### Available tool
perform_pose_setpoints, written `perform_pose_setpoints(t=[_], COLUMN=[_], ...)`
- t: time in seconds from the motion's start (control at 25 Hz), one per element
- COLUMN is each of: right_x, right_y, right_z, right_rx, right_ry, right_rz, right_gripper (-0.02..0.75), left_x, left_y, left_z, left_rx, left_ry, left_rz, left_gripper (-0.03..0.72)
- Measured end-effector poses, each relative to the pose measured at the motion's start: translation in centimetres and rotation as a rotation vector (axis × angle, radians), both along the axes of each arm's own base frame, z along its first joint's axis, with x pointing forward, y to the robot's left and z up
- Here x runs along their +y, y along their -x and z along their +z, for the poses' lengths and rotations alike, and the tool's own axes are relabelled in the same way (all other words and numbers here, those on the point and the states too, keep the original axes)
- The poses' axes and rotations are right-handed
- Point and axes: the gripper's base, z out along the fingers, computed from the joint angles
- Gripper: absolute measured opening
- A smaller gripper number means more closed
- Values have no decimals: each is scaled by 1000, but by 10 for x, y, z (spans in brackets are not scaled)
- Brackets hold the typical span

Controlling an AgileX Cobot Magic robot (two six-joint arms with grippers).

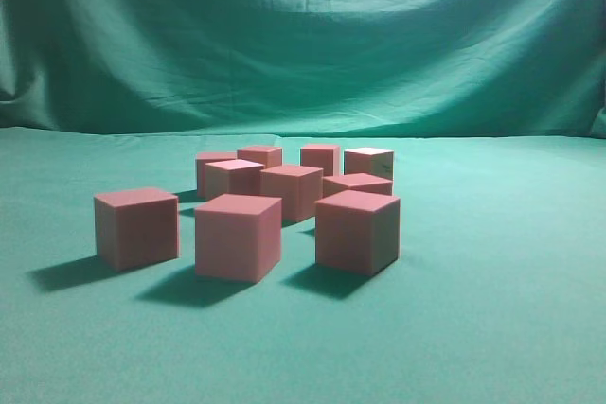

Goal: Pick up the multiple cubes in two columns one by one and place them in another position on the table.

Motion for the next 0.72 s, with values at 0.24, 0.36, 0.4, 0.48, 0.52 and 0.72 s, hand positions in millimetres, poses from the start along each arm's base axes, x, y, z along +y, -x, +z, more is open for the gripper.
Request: perform_pose_setpoints(t=[0.24, 0.36, 0.4, 0.48, 0.52, 0.72], right_x=[-21, -26, -27, -29, -30, -36], right_y=[4, 2, 1, -3, -5, -10], right_z=[-43, -64, -70, -85, -91, -108], right_rx=[-27, -48, -51, -32, -21, 17], right_ry=[-73, -87, -88, -75, -73, -85], right_rz=[-226, -317, -352, -424, -464, -621], right_gripper=[0, 0, 0, 0, 49, 49], left_x=[0, 0, 0, 0, 0, 0], left_y=[0, 0, 0, 0, 0, 0], left_z=[0, 0, 0, 0, 0, 0], left_rx=[0, 0, 0, 0, 0, 0], left_ry=[0, 0, 0, 0, 0, 0], left_rz=[0, 0, 0, 0, 0, 0], left_gripper=[0, 0, 0, 0, 0, 0])
